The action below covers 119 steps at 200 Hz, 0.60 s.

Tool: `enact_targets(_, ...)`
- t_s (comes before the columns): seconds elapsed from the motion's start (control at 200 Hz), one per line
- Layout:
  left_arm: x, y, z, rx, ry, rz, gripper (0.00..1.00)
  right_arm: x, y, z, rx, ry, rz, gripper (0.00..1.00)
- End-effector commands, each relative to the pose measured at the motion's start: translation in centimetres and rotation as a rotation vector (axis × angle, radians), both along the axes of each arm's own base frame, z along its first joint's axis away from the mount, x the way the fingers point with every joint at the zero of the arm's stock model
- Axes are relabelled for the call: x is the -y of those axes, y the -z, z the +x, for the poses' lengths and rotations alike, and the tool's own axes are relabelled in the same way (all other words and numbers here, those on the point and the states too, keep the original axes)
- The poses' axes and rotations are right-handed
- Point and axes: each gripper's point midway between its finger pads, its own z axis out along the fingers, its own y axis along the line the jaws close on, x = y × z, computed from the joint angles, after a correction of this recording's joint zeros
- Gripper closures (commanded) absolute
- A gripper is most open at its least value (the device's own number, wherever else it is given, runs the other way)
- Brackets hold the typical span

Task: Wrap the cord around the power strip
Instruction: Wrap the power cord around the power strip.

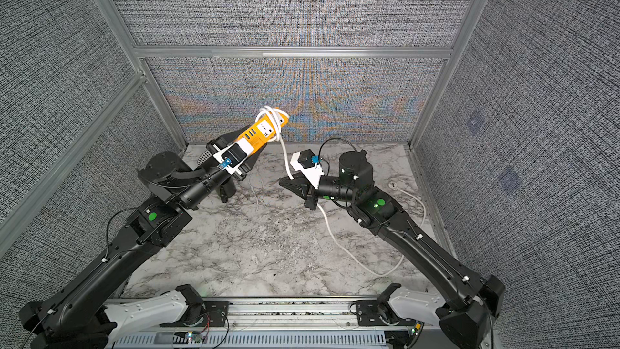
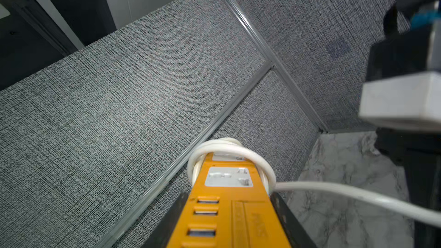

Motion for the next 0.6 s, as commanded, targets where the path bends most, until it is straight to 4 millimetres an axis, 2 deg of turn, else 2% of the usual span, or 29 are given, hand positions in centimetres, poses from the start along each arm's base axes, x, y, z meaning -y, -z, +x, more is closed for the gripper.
enact_targets(0.0,-0.7,3.3,0.4,-0.049,-0.028,0.135,1.00,1.7,0.8,0.2,0.088,0.086,-0.167,1.00)
enact_targets(0.095,-1.0,5.3,1.0,-0.111,-0.041,0.171,1.00,2.0,-0.6,-0.3,0.138,0.088,-0.222,1.00)
enact_targets(0.23,-1.5,4.5,2.0,-0.130,-0.068,0.078,1.00,0.9,-0.2,-1.7,0.125,0.034,-0.268,1.00)
enact_targets(0.31,-1.1,5.3,2.1,-0.166,-0.058,0.128,1.00,0.3,-0.2,-2.4,0.145,0.013,-0.287,1.00)
enact_targets(0.465,-0.5,8.5,0.3,-0.261,0.042,0.281,1.00,0.1,-3.5,-1.9,0.245,0.041,-0.298,1.00)
enact_targets(0.591,-0.2,10.9,-2.1,-0.352,0.157,0.365,1.00,0.1,-5.0,-0.5,0.329,0.081,-0.351,1.00)
